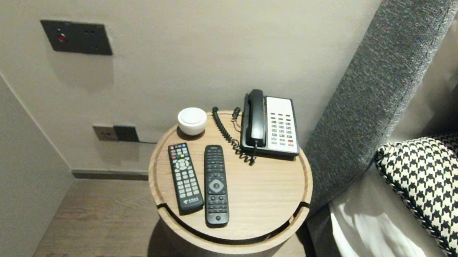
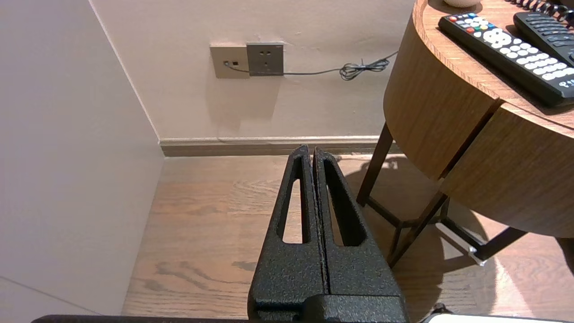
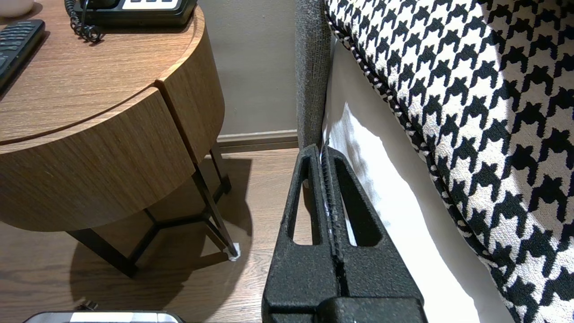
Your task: Open the nightstand drawer
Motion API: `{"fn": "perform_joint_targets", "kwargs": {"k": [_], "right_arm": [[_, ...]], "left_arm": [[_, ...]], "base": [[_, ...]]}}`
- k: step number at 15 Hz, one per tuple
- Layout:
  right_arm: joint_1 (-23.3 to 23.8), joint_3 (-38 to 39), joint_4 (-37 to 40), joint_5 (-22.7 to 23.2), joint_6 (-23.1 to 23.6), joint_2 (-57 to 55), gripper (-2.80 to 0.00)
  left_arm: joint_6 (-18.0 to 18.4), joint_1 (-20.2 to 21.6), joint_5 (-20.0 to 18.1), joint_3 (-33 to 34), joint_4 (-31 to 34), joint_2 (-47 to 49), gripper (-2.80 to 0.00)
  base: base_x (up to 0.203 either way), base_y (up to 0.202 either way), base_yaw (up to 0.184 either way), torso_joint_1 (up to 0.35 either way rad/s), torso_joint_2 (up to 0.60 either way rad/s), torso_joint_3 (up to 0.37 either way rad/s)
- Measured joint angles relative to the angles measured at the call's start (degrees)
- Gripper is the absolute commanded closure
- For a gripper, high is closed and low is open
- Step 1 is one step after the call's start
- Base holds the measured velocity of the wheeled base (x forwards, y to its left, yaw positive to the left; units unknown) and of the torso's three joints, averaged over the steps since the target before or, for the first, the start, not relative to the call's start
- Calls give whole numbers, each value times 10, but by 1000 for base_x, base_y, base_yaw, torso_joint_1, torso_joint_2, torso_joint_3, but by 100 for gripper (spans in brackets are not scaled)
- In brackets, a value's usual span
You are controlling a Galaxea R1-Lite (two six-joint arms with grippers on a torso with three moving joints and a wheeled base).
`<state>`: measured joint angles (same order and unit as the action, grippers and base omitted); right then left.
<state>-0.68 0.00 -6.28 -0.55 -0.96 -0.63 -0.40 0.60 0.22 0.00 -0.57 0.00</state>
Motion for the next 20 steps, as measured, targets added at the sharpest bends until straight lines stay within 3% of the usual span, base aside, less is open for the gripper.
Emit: {"fn": "perform_joint_targets", "kwargs": {"k": [10,13,17,20], "right_arm": [[0,0,0,0,0,0,0],[0,0,0,0,0,0,0],[0,0,0,0,0,0,0],[0,0,0,0,0,0,0]], "left_arm": [[10,0,-1,-17,4,1,0],[-2,-2,-3,-129,17,42,0],[-13,-5,2,-323,47,213,0],[-27,-5,2,-470,148,362,0]], "base": [[0,0,0,0,0,0],[0,0,0,0,0,0],[0,0,0,0,0,0],[0,0,0,0,0,0]]}}
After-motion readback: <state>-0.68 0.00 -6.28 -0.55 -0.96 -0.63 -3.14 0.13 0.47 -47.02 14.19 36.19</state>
